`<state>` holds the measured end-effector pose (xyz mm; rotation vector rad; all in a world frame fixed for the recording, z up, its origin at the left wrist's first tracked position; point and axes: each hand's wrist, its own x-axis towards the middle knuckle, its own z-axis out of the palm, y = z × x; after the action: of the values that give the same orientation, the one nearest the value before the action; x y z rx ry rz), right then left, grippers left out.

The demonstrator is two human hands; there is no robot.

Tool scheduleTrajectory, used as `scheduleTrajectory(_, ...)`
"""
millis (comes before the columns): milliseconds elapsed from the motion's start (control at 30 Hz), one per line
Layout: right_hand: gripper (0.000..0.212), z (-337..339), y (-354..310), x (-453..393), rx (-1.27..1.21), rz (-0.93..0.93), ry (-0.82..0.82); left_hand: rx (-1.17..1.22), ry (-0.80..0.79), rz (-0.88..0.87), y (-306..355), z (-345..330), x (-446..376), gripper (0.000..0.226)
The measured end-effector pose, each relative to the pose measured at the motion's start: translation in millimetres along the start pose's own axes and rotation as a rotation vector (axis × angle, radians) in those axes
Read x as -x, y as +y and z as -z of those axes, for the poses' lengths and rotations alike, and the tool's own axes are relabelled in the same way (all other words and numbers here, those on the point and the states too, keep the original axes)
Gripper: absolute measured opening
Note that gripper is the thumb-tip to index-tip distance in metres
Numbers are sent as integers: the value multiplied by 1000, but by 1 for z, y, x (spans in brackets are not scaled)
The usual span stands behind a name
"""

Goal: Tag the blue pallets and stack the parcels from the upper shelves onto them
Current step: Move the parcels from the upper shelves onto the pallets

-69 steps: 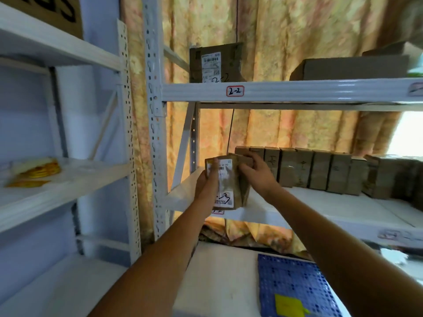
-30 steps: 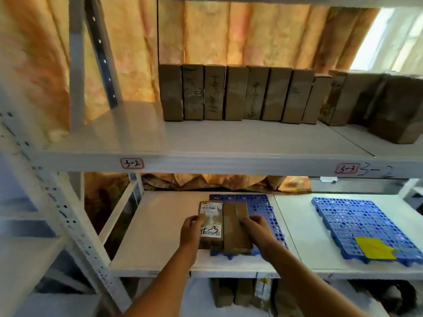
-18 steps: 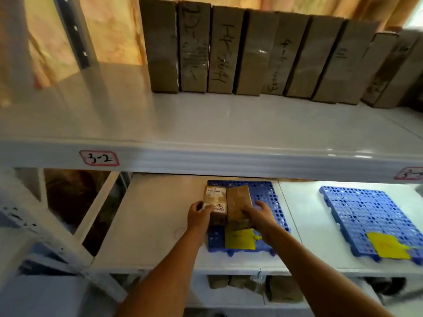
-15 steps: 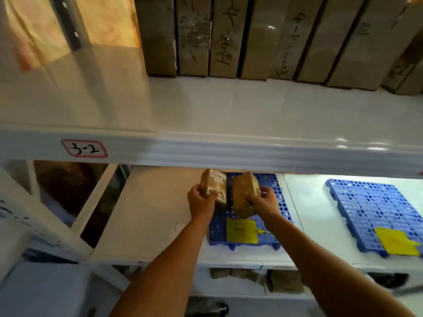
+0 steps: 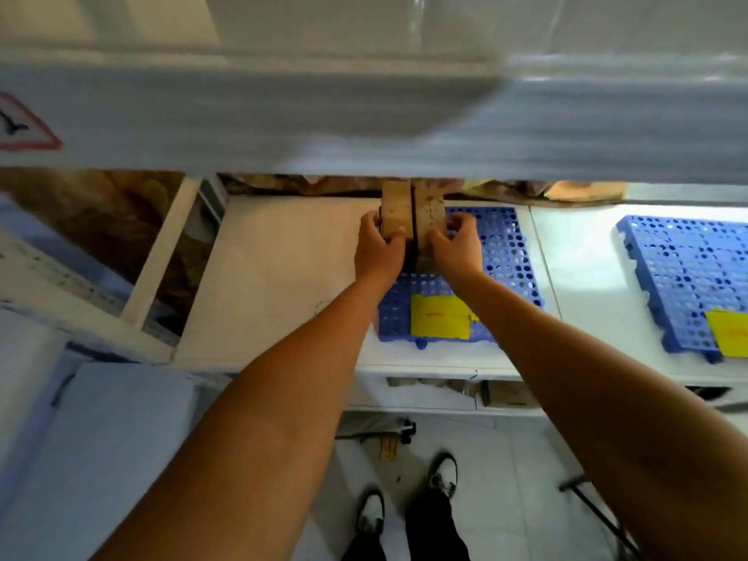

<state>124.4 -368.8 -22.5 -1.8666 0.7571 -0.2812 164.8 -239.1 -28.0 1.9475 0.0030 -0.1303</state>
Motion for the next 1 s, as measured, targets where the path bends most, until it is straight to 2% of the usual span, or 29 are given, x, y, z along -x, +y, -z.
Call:
scheduleTrajectory(133,33,-9,-3,-12,30,1,41,-25,-1,8,-3,-1,-5,49)
scheduleTrajectory(400,33,-23,-4,-8,-90,-127,91,-56,91,-30,-12,3,-2,50)
scheduleTrajectory(567,33,-26,-3,-3,-111,-146,45,-22,-19,-29,-12,8,-7,47)
scheduleTrajectory(767,48,-11,-5,10,-65,-160,-1,-24,-91,59,-7,21,0,59)
scheduleTrajectory(1000,56,28,-58,55,126,25,-27,-214,-112,-198,44,58,27,52)
